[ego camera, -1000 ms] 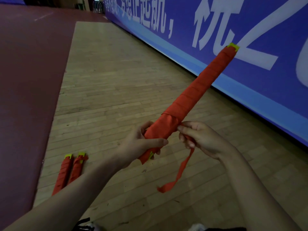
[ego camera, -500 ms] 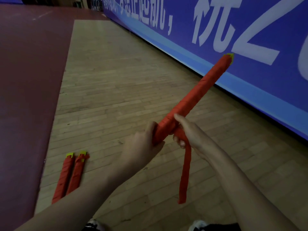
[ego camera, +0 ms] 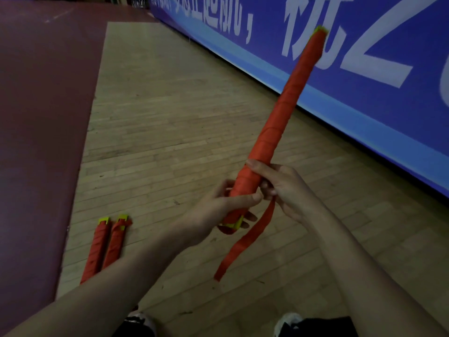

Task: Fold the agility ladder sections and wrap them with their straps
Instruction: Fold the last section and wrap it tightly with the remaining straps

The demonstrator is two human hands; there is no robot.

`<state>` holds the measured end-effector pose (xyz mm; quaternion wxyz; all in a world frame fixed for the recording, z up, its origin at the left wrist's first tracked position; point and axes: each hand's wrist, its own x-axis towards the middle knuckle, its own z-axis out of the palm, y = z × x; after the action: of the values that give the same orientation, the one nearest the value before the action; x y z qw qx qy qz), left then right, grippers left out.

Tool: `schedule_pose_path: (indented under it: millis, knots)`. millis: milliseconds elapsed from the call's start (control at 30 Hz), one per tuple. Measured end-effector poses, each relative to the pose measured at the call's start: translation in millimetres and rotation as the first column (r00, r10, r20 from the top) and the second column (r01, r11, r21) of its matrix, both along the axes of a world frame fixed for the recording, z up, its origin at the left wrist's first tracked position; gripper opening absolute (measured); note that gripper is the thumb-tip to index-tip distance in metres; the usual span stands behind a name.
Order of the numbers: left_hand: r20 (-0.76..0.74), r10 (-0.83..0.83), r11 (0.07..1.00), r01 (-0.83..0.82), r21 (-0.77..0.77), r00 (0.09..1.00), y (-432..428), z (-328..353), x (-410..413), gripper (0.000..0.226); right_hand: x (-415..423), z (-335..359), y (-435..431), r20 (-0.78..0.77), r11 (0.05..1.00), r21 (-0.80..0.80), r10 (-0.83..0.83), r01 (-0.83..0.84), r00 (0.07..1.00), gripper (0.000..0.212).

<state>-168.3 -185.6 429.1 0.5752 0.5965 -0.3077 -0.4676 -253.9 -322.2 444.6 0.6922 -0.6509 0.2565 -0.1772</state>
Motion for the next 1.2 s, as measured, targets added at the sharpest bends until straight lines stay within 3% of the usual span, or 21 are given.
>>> schedule_pose_path:
  millis: [100,200,467,633,767,900,1033,1133,1200]
  knots:
    - [-0.240,-0.150,0.988,0.138,-0.066,0.959,10,6,7,0.032,0,3,6,0.050,0.998,0.037,0.050,-0.052,0.997,0.029]
    - [-0.302,-0.097,0.994,0.076,-0.078,0.949,11,7,8,0.034,2,5,9,0.072,0.996,0.048,0.065,-0.069,0.995,0.030]
    - [-0.170,-0.054,0.994,0.037,-0.100,0.984,5,2,9,0.031,-6,5,-2,-0.004,0.986,-0.007,0.168,-0.169,0.986,0.035]
    - [0.078,0.064,0.993,-0.056,-0.100,0.995,2,-4,14,0.042,-7,4,-5,-0.085,0.977,-0.058,0.200,-0.205,0.976,0.036]
    - [0.233,0.196,0.979,-0.177,-0.100,0.953,-3,-10,12,0.036,-8,3,-3,-0.170,0.974,-0.165,0.130,-0.158,0.977,0.037]
    - [0.574,0.291,0.955,-0.273,-0.119,0.766,-3,-17,13,0.038,-6,3,1,-0.219,0.970,-0.212,0.075,-0.122,0.973,0.047]
    - [0.867,0.283,0.929,-0.343,-0.141,0.411,-2,-24,10,0.046,4,0,9,-0.265,0.976,-0.216,-0.038,-0.021,0.964,0.069]
    - [0.959,0.248,0.921,-0.341,-0.188,0.141,-5,-36,9,0.058,8,-8,14,-0.262,0.972,-0.227,-0.126,0.066,0.957,0.064]
    - [0.960,0.274,0.918,-0.311,-0.244,0.057,-6,-40,7,0.058,8,-11,14,-0.252,0.971,-0.214,-0.159,0.105,0.955,0.059]
